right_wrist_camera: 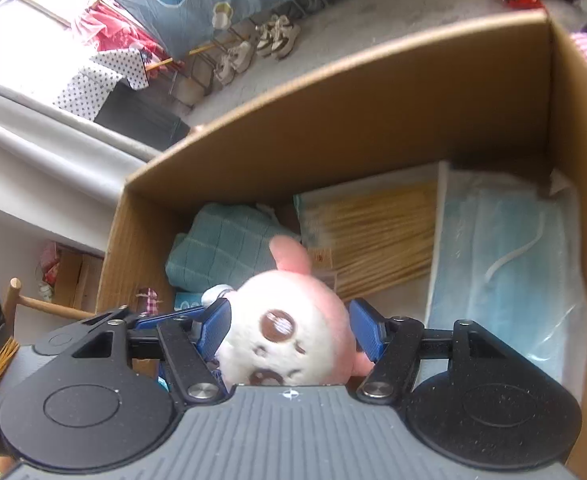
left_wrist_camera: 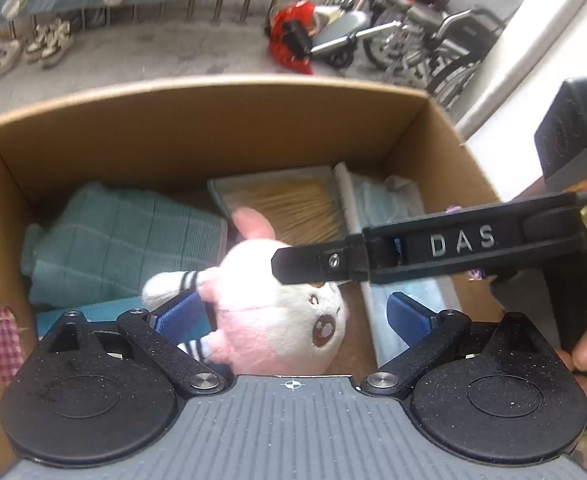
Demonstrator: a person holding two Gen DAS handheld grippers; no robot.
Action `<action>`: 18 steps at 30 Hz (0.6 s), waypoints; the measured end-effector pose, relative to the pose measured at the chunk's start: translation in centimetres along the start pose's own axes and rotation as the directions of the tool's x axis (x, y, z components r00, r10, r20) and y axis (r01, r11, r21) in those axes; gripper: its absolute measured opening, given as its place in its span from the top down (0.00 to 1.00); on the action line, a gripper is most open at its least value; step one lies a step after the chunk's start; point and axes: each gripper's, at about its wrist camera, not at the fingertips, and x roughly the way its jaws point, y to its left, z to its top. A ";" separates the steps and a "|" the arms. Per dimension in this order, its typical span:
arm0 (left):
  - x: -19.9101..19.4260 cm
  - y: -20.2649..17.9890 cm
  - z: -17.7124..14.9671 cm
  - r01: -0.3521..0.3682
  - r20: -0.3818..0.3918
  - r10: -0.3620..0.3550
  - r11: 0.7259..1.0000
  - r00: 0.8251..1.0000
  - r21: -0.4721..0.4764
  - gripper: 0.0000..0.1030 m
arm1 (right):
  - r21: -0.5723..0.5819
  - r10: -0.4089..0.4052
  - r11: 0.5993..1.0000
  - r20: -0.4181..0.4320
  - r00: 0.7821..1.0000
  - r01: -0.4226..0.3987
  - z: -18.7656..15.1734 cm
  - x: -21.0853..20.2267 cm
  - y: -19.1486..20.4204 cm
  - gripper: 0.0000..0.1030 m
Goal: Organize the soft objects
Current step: 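Lower the bunny into the box and open the right gripper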
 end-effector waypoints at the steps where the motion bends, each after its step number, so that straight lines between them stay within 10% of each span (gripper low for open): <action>1: -0.5 -0.1 -0.1 0.000 0.009 0.000 1.000 1.000 0.007 0.02 | -0.001 -0.002 1.000 0.013 1.000 0.002 0.1 -0.4 0.0 0.33; 18: -14.1 -2.7 -6.8 0.083 0.274 -0.103 0.993 0.956 0.083 0.01 | -0.099 0.087 0.994 0.349 0.933 -0.055 -11.3 -19.4 2.7 0.29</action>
